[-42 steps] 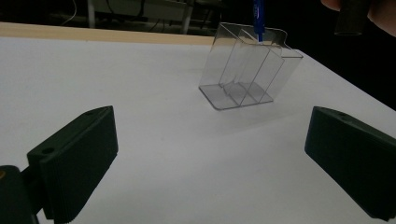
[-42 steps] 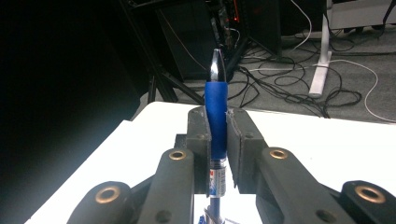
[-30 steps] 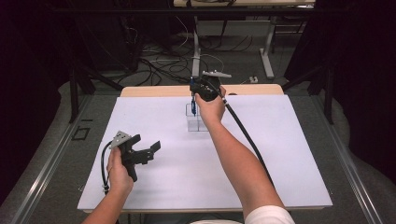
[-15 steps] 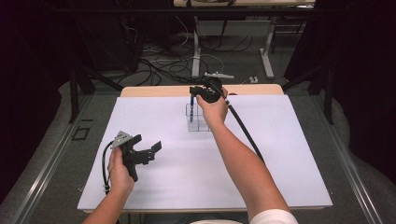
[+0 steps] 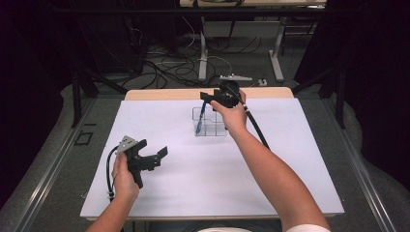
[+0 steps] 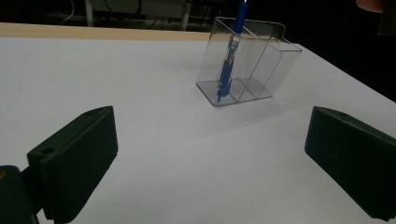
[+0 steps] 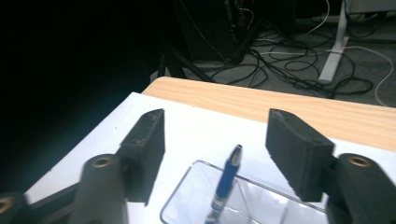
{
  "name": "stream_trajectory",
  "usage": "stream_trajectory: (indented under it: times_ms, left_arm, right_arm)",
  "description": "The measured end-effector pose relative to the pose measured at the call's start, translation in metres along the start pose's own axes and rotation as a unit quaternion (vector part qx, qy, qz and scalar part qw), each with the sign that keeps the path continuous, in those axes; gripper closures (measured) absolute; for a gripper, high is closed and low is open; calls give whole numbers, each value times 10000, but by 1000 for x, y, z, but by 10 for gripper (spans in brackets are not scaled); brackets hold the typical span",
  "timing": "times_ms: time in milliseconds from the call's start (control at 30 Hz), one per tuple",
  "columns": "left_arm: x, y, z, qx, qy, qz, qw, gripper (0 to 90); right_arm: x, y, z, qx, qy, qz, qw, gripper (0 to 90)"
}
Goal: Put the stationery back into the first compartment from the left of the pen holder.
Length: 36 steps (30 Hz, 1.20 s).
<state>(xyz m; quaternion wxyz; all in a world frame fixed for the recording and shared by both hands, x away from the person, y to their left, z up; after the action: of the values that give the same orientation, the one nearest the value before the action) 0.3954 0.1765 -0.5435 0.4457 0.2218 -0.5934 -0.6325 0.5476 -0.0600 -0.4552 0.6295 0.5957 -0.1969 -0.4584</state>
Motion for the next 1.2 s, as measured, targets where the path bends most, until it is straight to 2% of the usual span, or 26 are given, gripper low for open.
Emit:
stream_trajectory:
  times_ms: [167, 233, 333, 433, 567, 733, 933, 1000, 1100, 1200]
  left_arm:
    - [0, 0, 0, -4, 6, -2, 10000, 25]
    - [0, 0, 0, -8, 6, -3, 10000, 25]
    - [0, 0, 0, -7, 11, 0, 10000, 25]
    - [0, 0, 0, -13, 19, 4, 10000, 25]
    - [0, 0, 0, -5, 27, 3, 10000, 25]
    - [-1, 0, 0, 4, 40, -14, 10000, 25]
    - [-1, 0, 1, 3, 54, -18, 10000, 25]
    - [-2, 0, 1, 14, 66, 0, 10000, 25]
    - [-2, 0, 1, 6, 77, 8, 10000, 25]
    - [-3, 0, 1, 3, 83, 5, 10000, 25]
  right_arm:
    - [5, 2, 16, 38, 2, 160, 9999, 302]
    - [7, 3, 23, 66, -42, 293, 9995, 253]
    - [10, 0, 33, -21, 27, 266, 9996, 253]
    - [12, -3, 44, -86, 59, 343, 9994, 247]
    - [14, -7, 59, -120, 49, 407, 9991, 168]
    - [17, -15, 78, -192, 93, 338, 9992, 139]
    - [24, -28, 99, -204, 40, 393, 9990, 34]
    - [27, -34, 105, -200, -5, 341, 9992, 0]
    - [33, -43, 115, -209, -26, 241, 9995, 0]
    - [38, -52, 125, -257, -66, 439, 9987, 0]
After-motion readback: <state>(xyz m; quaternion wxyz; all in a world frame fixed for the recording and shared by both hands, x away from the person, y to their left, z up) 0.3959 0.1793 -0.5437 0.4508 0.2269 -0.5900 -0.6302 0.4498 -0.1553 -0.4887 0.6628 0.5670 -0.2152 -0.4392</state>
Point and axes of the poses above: each handheld gripper's, and its own axes: z roughly backward along the jaws, y roughly out of its top, x roughly to its right, the point moved 7 cm from there along -z, roughly forward along the jaws, and after that the axes turned 11 degrees about x, right-handed, at the moved point
